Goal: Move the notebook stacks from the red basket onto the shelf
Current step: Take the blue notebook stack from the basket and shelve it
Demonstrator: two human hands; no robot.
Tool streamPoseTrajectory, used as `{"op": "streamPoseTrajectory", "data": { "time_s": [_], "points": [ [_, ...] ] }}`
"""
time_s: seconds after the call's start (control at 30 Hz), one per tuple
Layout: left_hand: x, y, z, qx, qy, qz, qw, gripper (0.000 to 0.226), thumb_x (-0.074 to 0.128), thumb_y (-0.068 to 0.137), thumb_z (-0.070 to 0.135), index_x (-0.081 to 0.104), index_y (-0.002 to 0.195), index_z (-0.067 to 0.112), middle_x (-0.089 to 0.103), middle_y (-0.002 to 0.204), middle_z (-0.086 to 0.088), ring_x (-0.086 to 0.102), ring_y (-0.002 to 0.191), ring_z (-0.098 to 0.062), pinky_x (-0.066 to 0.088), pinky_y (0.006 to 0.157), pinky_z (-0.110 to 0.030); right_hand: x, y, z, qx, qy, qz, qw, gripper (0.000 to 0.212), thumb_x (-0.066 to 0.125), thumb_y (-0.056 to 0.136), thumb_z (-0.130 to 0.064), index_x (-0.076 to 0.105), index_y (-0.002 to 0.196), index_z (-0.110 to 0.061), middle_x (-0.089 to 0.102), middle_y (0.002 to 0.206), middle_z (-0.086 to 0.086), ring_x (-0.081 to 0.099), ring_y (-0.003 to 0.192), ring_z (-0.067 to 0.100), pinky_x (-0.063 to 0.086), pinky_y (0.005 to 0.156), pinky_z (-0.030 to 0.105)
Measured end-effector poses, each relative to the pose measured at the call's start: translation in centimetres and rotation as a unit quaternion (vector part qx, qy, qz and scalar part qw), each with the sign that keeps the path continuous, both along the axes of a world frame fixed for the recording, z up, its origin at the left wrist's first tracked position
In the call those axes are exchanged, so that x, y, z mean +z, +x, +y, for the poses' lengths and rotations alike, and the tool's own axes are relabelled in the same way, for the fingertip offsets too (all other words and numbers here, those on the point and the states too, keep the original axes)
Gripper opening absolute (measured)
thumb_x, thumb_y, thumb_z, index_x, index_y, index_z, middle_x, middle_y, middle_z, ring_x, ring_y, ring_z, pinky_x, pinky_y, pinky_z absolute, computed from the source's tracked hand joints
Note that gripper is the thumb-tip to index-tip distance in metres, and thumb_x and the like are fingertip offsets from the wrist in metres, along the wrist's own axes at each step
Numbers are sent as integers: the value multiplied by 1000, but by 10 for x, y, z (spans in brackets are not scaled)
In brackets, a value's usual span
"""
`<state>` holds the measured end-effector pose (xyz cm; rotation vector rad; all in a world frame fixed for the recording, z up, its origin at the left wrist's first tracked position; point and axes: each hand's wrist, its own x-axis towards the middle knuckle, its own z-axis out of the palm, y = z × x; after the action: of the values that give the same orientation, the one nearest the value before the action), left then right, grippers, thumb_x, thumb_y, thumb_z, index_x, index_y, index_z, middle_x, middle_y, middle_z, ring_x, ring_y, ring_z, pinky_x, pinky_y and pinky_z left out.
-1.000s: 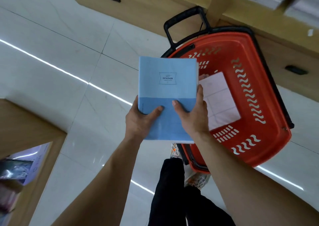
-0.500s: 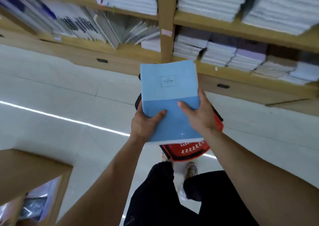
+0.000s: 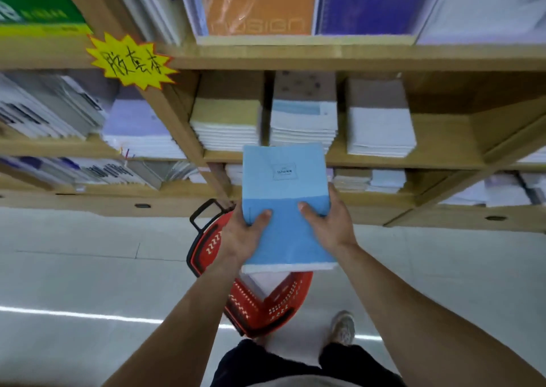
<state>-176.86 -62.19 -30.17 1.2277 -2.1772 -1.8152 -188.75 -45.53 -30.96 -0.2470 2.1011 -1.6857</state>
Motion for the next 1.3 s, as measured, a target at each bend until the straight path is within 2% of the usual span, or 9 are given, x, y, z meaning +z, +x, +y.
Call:
{"op": "streamPoseTrajectory", "data": {
  "time_s": [0.1, 0.2, 0.27, 0.4, 0.53, 0.67, 0.87, 1.17, 1.3],
  "points": [
    [11, -36, 44, -16, 12, -5, 1000, 63, 74, 70, 67, 65, 121, 31, 75, 107, 7, 73, 92, -11, 61, 81, -38, 10, -30, 50, -16, 14, 7, 1000, 51, 79, 87, -28, 53, 131, -30, 73, 112, -8, 72, 94, 6, 60, 73, 24],
    [21, -73, 92, -20, 43, 24, 999, 38, 75, 89, 36, 65, 120, 20, 76, 105, 1, 73, 79, -2, 57, 64, -21, 15, -63, 97, -35, 25, 17, 999, 49, 79, 88, -27, 52, 129, -33, 71, 109, -15, 70, 93, 0, 55, 69, 14],
    [20, -97, 118, -27, 60, 35, 997, 36, 73, 91, 27, 63, 124, 16, 75, 106, 1, 73, 78, -1, 56, 62, -18, 14, -85, 124, -40, 27, 18, 999, 49, 79, 88, -27, 53, 128, -33, 71, 112, -13, 71, 95, 3, 58, 74, 21],
    [11, -140, 153, -47, 77, 33, 995, 47, 78, 84, 44, 63, 125, 26, 75, 109, 5, 74, 95, -14, 62, 78, -32, 10, -124, 162, -58, 25, 4, 998, 55, 79, 88, -29, 51, 135, -31, 71, 113, -14, 71, 96, 4, 57, 71, 19],
    [10, -182, 166, -57, 85, 37, 994, 39, 73, 91, 37, 60, 127, 27, 74, 113, 4, 73, 93, -11, 57, 67, -19, 11, -161, 175, -68, 38, 3, 997, 51, 76, 90, -27, 51, 135, -27, 65, 107, -24, 66, 87, -13, 51, 63, 8],
    [5, -234, 154, -78, 29, 18, 996, 41, 69, 90, 47, 59, 128, 34, 71, 109, 10, 70, 92, -11, 55, 74, -23, 3, -208, 165, -78, 48, 25, 995, 57, 77, 89, -31, 51, 140, -27, 68, 114, -15, 66, 96, -5, 52, 71, 11],
    [-24, -300, 131, -68, 37, 50, 996, 44, 70, 90, 46, 59, 130, 31, 73, 110, 6, 71, 94, -13, 61, 79, -31, -25, -277, 143, -68, 56, 25, 996, 53, 67, 95, -16, 47, 145, -18, 64, 116, -3, 64, 91, 6, 45, 57, 2],
    [-48, -324, 128, -36, 45, 42, 997, 43, 70, 92, 40, 59, 131, 27, 71, 111, 5, 70, 93, -13, 57, 74, -25, -51, -297, 141, -68, 41, -15, 997, 49, 61, 97, -15, 48, 143, -27, 66, 121, -4, 65, 101, 11, 51, 75, 21],
    [-47, -328, 130, -26, 69, 36, 997, 42, 71, 91, 38, 61, 130, 24, 72, 115, 3, 71, 98, -17, 59, 80, -31, -56, -281, 151, -86, 32, -49, 995, 40, 63, 98, -23, 52, 137, -23, 66, 112, -7, 65, 97, 8, 51, 69, 18]
  ]
}}
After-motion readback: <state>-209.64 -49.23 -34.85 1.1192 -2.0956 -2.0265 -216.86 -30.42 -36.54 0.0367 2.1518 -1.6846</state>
